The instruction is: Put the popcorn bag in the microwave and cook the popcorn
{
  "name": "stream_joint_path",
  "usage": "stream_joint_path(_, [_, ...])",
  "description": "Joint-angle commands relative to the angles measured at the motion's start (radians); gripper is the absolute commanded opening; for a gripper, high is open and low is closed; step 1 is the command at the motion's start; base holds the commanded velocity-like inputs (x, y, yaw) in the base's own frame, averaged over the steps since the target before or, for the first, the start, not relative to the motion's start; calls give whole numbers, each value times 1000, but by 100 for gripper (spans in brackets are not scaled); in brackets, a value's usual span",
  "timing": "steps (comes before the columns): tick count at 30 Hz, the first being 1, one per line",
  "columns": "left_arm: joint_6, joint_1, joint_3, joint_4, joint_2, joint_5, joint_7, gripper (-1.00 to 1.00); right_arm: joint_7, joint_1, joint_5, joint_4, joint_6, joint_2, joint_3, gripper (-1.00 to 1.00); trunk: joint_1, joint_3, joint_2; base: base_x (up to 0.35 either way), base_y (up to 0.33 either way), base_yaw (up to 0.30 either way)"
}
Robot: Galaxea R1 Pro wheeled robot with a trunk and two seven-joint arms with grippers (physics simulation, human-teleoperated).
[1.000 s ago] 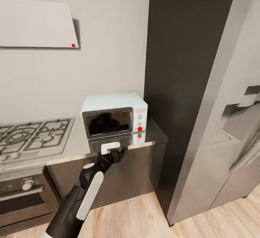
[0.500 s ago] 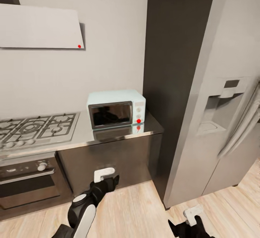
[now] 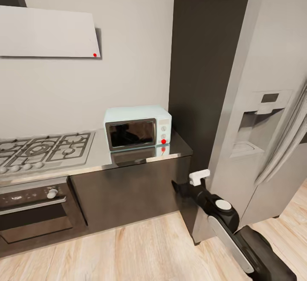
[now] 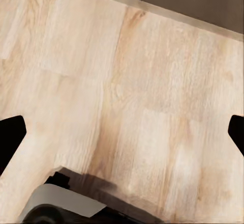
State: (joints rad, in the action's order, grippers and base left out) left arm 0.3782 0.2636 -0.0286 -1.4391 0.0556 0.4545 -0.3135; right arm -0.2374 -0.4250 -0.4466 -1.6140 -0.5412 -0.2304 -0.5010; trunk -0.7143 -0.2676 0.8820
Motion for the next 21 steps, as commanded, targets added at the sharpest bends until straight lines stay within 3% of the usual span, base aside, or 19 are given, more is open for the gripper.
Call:
stream_joint_path(1, [-21, 19, -15, 27, -1, 11, 8, 100, -9, -13, -11, -1, -4, 1, -2, 100, 0, -1, 1, 0, 0, 0])
stream_joint_path(6, [-173, 92, -59, 160, -4, 13, 54, 100, -5, -51, -12, -1, -6, 2, 4, 100, 0, -1, 1, 0, 0, 0])
stream_joint_path(8, [-253, 119, -82, 235, -6, 20, 100, 100, -3, -57, -13, -1, -4, 3, 9, 100, 0, -1, 1, 0, 0, 0])
stream_joint_path(11, [-336, 141, -158, 387, -9, 67, 237, 100, -3, -63, -14, -1, 1, 3, 13, 100, 0, -1, 1, 0, 0, 0])
stream_joint_path(14, [-384, 142, -208, 491, -9, 93, 336, 100, -7, -65, -12, -1, 3, 9, 13, 100, 0, -1, 1, 0, 0, 0])
stream_joint_path(15, [-416, 140, -239, 549, -9, 103, 385, 100, -12, -66, -10, -1, 2, 23, 13, -100, 0, -1, 1, 0, 0, 0])
stream_joint_path(21, [-500, 135, -270, 664, -6, 114, 433, 100, -18, -67, -10, 15, -2, 52, 15, -100, 0, -1, 1, 203, 0, 0])
